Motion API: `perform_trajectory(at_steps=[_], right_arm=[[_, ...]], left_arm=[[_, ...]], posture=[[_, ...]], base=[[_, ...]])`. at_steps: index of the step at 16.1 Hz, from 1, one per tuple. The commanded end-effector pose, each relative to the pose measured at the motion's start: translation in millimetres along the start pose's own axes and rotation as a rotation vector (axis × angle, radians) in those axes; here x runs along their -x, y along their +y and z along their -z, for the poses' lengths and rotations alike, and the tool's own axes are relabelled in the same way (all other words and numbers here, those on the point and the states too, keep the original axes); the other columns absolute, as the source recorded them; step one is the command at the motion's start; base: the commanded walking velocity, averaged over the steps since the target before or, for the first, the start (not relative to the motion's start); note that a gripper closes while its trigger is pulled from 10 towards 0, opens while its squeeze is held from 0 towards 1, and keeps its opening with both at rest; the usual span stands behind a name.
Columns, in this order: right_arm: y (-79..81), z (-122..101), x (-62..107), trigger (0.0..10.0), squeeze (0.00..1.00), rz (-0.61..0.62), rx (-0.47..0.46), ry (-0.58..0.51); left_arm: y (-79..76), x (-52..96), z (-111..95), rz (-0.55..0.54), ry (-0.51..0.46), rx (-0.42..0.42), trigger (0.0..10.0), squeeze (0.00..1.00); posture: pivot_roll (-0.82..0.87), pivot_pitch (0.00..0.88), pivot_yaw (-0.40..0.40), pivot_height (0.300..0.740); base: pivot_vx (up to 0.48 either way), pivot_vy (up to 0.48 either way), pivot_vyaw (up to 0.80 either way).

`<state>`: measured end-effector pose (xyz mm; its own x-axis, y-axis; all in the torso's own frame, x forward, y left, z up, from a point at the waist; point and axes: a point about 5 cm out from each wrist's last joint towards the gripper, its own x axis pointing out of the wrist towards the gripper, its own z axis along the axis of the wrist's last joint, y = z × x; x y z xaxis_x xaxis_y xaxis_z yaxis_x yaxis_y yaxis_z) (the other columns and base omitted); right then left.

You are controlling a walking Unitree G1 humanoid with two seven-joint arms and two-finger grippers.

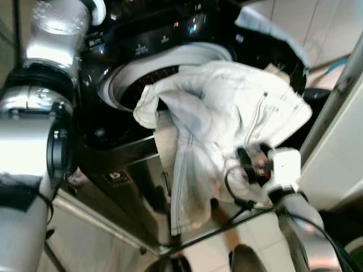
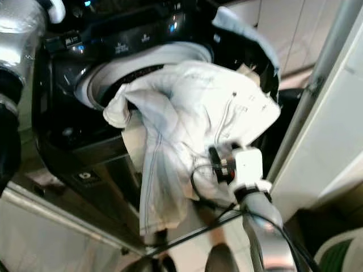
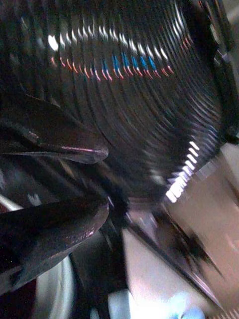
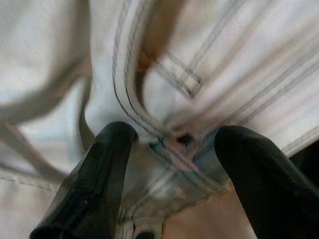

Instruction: Clothes washing

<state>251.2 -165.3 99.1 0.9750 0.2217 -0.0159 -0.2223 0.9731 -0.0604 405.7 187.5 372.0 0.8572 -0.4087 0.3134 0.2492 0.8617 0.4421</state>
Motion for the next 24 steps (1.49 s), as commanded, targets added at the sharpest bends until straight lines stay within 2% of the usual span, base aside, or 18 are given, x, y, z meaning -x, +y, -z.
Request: perform_trajectory(at_steps=[1,2,3,4,6,7,8,9,10,11,12,15,16,17,18,20,22,24], right_arm=[[1.9,1,-5.9,10.0,0.00,-0.025,0.001,-0.004],[0.3,3,-10.1,10.0,0.00,-0.033,-0.003,0.002],[2.3,8,-27.6,10.0,0.00,-0.065,0.007,0.026],[4.5,13,-41.7,10.0,0.00,-0.082,0.016,0.047],[12.0,15,-72.7,10.0,0.00,-0.118,0.035,0.081],[11.9,14,-77.2,10.0,0.00,-0.120,0.037,0.083],[14.0,0,-94.9,10.0,0.00,-0.125,0.061,0.063],[16.9,-27,-114.4,10.0,0.00,-0.134,0.088,-0.007],[18.1,-52,-126.8,10.0,0.00,-0.139,0.099,-0.075],[19.4,-62,-130.8,10.0,0.00,-0.147,0.099,-0.106],[22.8,-89,-140.3,10.0,0.00,-0.162,0.089,-0.190],[18.2,-121,-153.1,10.0,0.00,-0.147,0.073,-0.264],[15.0,-128,-156.5,10.0,0.00,-0.134,0.098,-0.275],[4.2,-151,-162.1,10.0,0.00,-0.067,0.159,-0.318],[1.6,-160,-163.6,10.0,0.00,-0.047,0.187,-0.338],[-4.7,-199,-167.3,10.0,0.00,0.026,0.307,-0.416],[-15.7,-228,-164.3,10.0,0.00,0.099,0.351,-0.496],[-22.2,-223,-161.2,10.0,0.00,0.126,0.391,-0.523]], left_arm=[[2.4,14.5,1,0.099,-0.033,0.071,10.0,0.00],[-5.7,20.7,0,0.167,-0.052,0.103,10.0,0.00],[-43.9,55.4,7,0.379,-0.061,0.235,10.0,0.00],[-75.8,80.0,16,0.505,-0.032,0.325,10.0,0.00],[-131.8,110.2,58,0.543,0.114,0.396,10.0,0.00],[-137.9,112.8,62,0.540,0.133,0.406,10.0,0.00],[-154.4,119.8,70,0.514,0.174,0.439,10.0,0.00],[-165.4,128.2,73,0.499,0.210,0.456,10.0,0.00],[-164.9,135.9,70,0.449,0.251,0.497,10.0,0.00],[-165.3,139.7,69,0.435,0.270,0.503,10.0,0.00],[-170.9,148.7,77,0.421,0.318,0.494,10.0,0.00],[-180.0,154.5,93,0.386,0.386,0.475,10.0,0.00],[-183.4,156.7,102,0.364,0.431,0.427,10.0,0.00],[-195.8,160.4,116,0.332,0.491,0.376,10.0,0.00],[-200.8,161.2,117,0.337,0.499,0.374,10.0,0.00],[-216.8,158.4,113,0.373,0.484,0.432,10.0,0.00],[-222.1,155.6,114,0.378,0.483,0.416,10.0,0.00],[-220.6,154.5,122,0.353,0.498,0.396,10.0,0.00]], posture=[[-0.21,0.008,0.140,0.726],[-0.18,0.004,0.120,0.726],[-0.15,0.000,0.100,0.726],[-0.14,0.000,0.089,0.726],[-0.07,0.000,0.031,0.726],[-0.06,0.000,0.027,0.726],[-0.04,0.000,0.004,0.726],[-0.02,0.000,-0.011,0.726],[0.00,0.000,-0.030,0.726],[0.00,0.000,-0.030,0.726],[0.00,0.000,-0.040,0.726],[0.00,0.000,-0.046,0.726],[-0.01,0.000,-0.044,0.726],[-0.02,0.000,-0.036,0.726],[-0.02,0.000,-0.032,0.726],[-0.04,0.000,-0.021,0.726],[-0.04,0.000,-0.016,0.726],[-0.07,0.000,0.014,0.726]], base=[[0.000,0.000,0.00],[0.000,0.000,0.00],[0.000,0.000,0.00],[0.000,0.000,0.00],[0.000,0.000,0.00],[0.000,0.000,0.00],[0.000,0.000,0.00],[0.000,0.000,0.00],[0.000,0.000,0.00],[0.000,0.000,0.00],[0.000,0.000,0.00],[0.000,0.000,0.00],[0.000,0.000,0.00],[0.000,0.000,0.00],[0.000,0.000,0.00],[0.000,0.000,0.00],[0.000,0.000,0.00],[0.000,0.000,0.00]])
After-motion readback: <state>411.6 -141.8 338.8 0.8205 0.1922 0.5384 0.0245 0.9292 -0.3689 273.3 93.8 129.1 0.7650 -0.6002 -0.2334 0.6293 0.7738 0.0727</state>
